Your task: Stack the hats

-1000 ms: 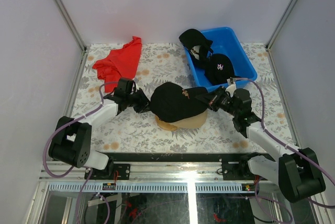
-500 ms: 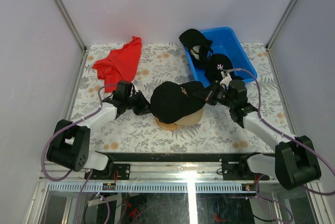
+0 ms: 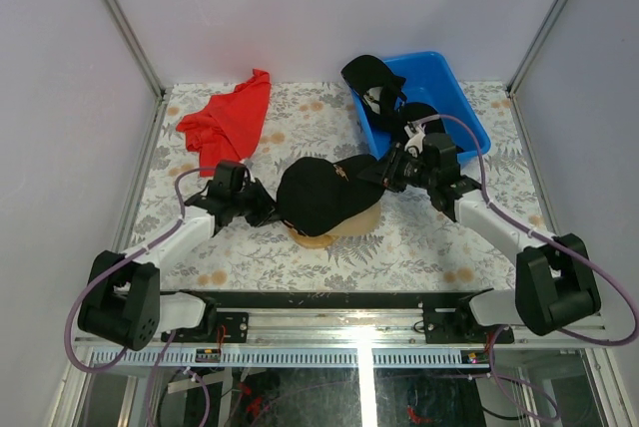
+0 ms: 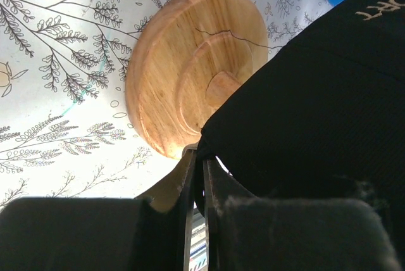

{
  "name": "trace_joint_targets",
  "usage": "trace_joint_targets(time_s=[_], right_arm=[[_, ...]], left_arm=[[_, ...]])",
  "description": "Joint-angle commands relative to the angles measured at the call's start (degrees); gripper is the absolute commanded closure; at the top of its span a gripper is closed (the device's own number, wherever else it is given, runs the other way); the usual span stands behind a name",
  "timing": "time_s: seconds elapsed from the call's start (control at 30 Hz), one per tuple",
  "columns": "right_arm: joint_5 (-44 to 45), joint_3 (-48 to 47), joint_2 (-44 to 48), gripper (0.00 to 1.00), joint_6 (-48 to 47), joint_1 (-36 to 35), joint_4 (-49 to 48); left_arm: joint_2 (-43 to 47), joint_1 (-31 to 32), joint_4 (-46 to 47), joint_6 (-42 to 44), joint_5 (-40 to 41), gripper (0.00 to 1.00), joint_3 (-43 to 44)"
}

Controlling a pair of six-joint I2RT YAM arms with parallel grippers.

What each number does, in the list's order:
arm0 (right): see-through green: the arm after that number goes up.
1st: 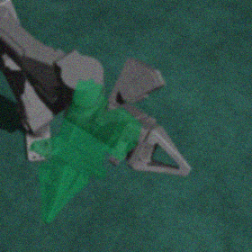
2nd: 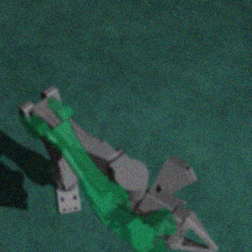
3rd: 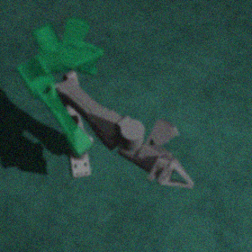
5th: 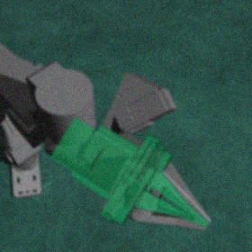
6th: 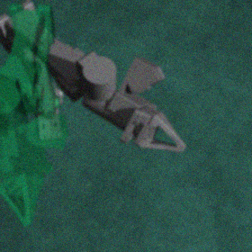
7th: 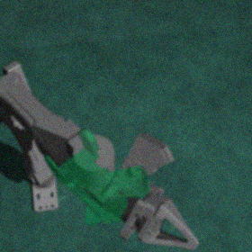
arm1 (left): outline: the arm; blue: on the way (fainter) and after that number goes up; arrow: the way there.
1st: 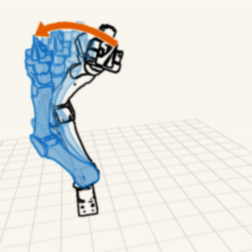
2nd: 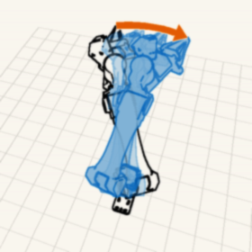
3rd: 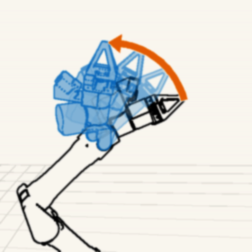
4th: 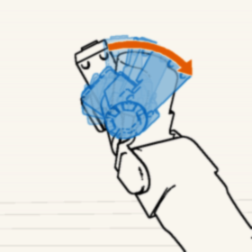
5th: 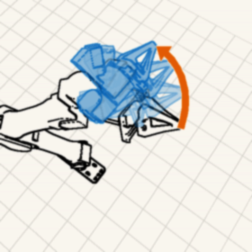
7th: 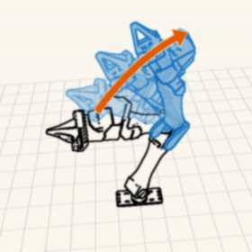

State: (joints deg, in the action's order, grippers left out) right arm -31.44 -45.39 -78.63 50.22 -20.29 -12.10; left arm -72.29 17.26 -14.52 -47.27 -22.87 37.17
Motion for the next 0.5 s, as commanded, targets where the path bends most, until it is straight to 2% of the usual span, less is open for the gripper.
trace_joint_targets(time_s=[0.0, 0.4, 0.47], right_arm=[[5.47, 4.02, 2.89, 0.67, -7.56, -0.20, 18.68], [5.25, 8.16, 16.94, 0.57, -6.06, -0.13, 24.54], [5.98, 9.23, 19.01, 0.59, -5.67, -0.11, 24.39]], left_arm=[[-3.11, 0.10, -10.62, 1.56, 4.37, 0.96, -1.04], [-5.25, 0.10, -10.51, 2.35, 4.32, 0.96, 1.48], [-5.31, 0.05, -10.52, 2.36, 4.48, 0.96, 1.79]])
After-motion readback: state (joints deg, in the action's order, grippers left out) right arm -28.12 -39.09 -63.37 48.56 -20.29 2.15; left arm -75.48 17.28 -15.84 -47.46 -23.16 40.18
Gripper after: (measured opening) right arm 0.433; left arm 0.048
